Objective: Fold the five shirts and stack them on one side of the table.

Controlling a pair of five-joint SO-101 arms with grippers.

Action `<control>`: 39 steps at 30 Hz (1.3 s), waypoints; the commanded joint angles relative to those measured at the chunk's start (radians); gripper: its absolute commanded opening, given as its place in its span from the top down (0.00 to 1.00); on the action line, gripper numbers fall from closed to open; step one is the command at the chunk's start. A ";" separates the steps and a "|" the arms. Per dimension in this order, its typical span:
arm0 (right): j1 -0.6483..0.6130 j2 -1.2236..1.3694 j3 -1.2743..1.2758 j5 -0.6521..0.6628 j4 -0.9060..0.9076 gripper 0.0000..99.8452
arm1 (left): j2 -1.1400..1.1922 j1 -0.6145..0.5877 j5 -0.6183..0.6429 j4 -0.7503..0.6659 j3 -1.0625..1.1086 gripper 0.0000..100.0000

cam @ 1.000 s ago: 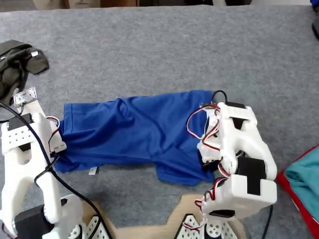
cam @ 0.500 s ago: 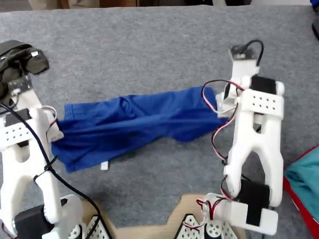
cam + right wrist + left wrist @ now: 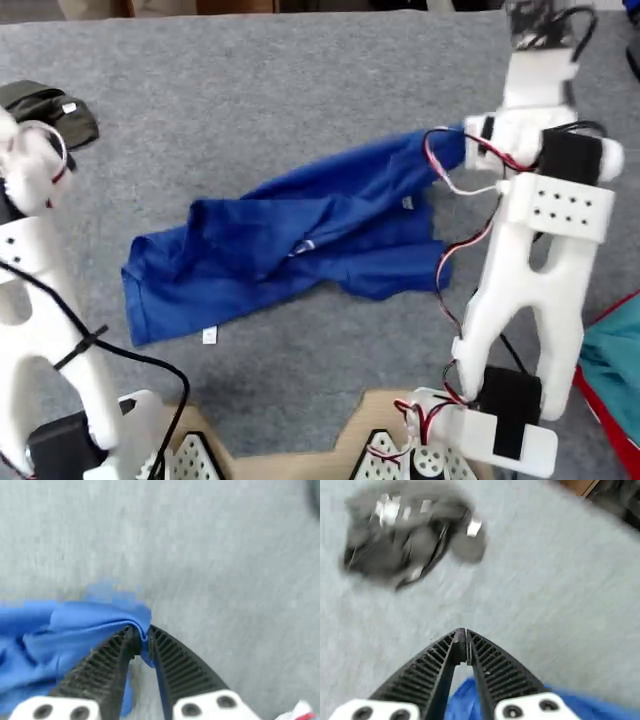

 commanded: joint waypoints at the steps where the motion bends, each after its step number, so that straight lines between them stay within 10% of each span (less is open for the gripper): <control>1: -0.041 -0.054 -0.196 -0.031 -0.025 0.99 | -0.013 0.055 0.021 0.008 -0.181 0.98; 14: -0.090 -0.054 -0.067 -0.117 -0.015 0.99 | 0.038 0.341 0.126 0.288 0.161 0.98; 39: -0.090 -0.064 0.360 -0.118 -0.302 0.99 | 0.558 0.578 0.371 -0.114 0.190 0.88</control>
